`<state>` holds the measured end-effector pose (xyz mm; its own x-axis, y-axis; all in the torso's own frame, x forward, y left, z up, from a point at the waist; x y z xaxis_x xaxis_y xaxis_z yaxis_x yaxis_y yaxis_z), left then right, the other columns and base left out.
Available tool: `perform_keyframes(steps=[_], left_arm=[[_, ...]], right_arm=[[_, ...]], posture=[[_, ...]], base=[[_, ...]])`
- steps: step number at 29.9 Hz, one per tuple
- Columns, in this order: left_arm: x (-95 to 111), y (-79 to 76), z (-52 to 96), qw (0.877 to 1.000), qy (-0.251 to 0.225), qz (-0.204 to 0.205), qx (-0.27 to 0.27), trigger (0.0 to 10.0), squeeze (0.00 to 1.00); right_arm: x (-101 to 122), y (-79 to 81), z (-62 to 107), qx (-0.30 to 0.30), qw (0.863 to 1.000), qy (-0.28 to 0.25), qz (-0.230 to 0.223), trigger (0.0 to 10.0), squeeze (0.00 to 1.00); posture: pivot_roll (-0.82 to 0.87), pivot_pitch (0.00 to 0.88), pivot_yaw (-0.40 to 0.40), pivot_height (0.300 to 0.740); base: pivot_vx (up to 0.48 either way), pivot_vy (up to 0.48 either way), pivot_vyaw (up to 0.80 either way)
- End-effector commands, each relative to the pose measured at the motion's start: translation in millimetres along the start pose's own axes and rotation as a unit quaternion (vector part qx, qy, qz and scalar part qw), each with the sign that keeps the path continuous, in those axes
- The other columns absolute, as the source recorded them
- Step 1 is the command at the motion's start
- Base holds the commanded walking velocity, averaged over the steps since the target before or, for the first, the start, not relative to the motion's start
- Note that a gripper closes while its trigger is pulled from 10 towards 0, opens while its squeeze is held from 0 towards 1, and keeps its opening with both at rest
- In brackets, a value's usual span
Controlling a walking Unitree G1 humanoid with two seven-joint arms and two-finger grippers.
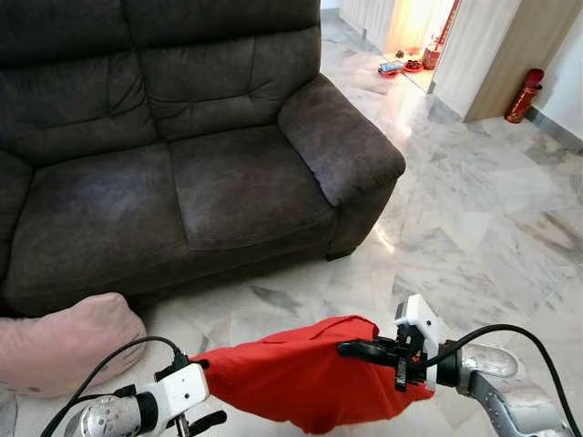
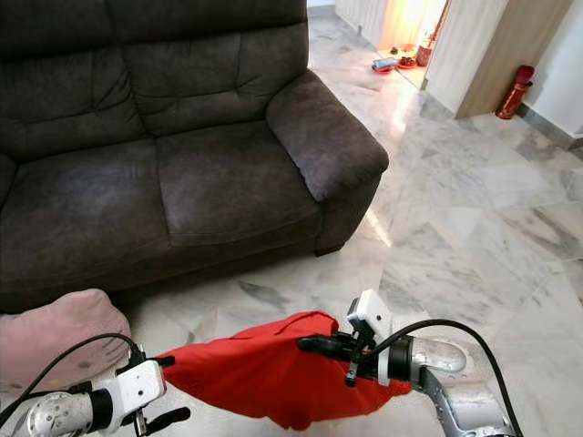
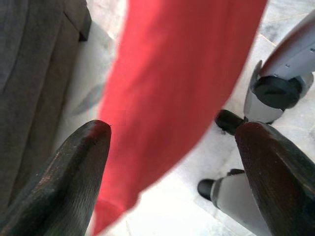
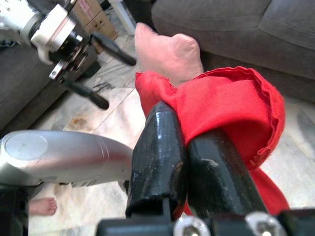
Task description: Move the pillow to the sofa from floor
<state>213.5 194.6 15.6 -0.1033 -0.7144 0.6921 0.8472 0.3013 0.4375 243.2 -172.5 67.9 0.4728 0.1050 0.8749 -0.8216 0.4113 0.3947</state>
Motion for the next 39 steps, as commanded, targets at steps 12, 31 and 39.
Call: perform_keyframes(steps=[12,31,39], left_arm=[[-15,-19.0,8.4,0.997,0.020,0.011,-0.068,10.0,0.00],[-20,0.7,11.3,1.000,0.017,0.005,0.024,10.0,0.00],[-26,-10.9,10.2,0.999,0.026,0.034,-0.015,10.0,0.00]], right_arm=[[36,14.8,4.8,0.072,0.995,-0.053,0.048,10.0,0.00],[38,23.0,9.8,0.108,0.992,-0.051,0.042,10.0,0.00],[40,22.2,11.2,0.109,0.992,-0.050,0.044,10.0,0.00]], posture=[[-0.02,0.091,-0.032,0.740],[-0.01,0.091,-0.039,0.740],[-0.02,0.091,-0.041,0.740]], base=[[0.000,0.000,0.00],[0.000,0.000,0.00],[0.000,0.000,0.00]])
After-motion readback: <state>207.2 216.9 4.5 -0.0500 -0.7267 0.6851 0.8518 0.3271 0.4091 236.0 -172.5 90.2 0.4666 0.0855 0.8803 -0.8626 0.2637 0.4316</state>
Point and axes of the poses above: a point about 5 cm out from each wrist's last joint towards the gripper, its own z axis pointing back from the gripper into the wrist, its own x axis along the axis of the wrist's last joint, y = z × x, the point moved 1 cm from there along -z, pointing out of the wrist towards the gripper, and after that the axes turned 8 degrees about -z, right-handed, at the moved point
